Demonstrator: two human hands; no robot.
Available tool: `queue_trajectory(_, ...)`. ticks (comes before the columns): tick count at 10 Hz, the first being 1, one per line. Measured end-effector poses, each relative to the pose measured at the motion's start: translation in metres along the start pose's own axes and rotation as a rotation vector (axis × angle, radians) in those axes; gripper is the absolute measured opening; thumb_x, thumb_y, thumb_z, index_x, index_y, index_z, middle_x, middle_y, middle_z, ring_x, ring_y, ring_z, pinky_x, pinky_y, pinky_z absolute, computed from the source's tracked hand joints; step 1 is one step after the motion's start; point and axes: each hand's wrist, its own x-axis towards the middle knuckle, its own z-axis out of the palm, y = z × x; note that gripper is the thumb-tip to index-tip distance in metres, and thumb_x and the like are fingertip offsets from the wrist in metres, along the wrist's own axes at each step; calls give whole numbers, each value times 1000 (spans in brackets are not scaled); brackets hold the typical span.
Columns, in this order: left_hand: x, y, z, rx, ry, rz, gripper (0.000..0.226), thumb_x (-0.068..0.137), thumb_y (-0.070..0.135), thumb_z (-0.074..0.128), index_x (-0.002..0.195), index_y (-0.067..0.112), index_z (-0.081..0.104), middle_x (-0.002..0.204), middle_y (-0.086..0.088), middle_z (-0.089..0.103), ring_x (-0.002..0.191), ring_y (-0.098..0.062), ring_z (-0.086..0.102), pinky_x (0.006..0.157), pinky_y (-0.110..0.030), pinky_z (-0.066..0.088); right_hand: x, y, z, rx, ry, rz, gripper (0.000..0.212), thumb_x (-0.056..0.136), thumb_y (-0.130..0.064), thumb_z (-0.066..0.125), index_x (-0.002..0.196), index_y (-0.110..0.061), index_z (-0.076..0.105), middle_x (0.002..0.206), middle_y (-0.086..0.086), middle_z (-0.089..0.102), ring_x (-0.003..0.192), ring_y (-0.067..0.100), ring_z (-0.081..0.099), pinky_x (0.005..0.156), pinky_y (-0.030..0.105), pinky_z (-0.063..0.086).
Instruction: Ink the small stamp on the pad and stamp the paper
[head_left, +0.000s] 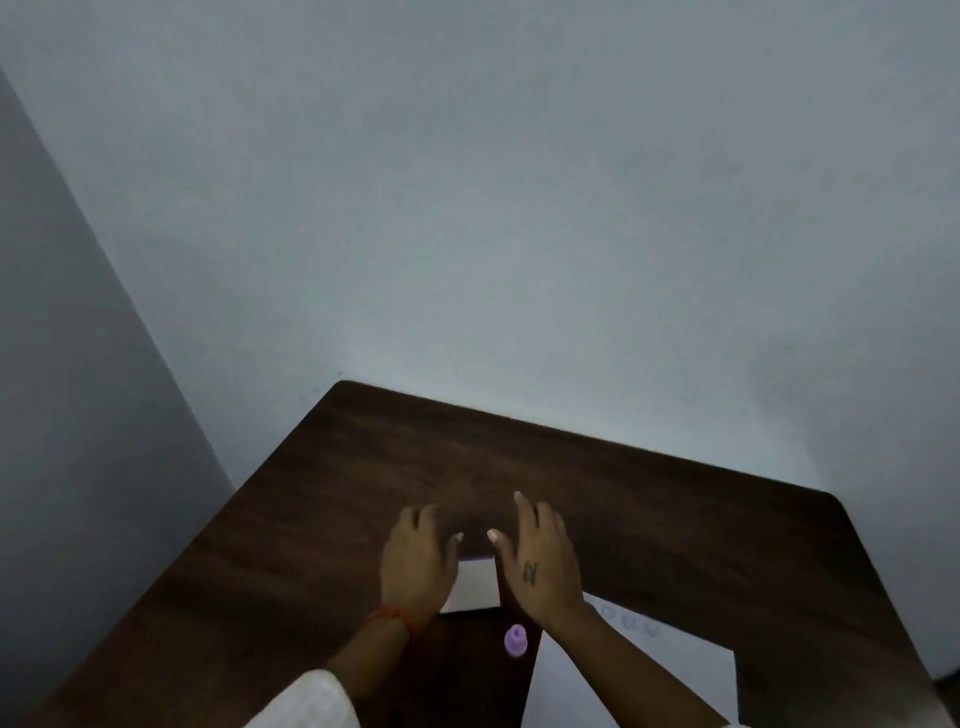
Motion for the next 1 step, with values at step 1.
queue_trajectory(1, 14, 32, -9, 132, -33, 324, 60, 94, 37, 42, 144, 15, 17, 157, -9, 13, 145, -25, 8, 120, -38, 9, 10, -8, -20, -108, 43, -112, 59, 94, -42, 39, 143, -16, 19, 154, 8, 23, 143, 21, 17, 117, 34, 20)
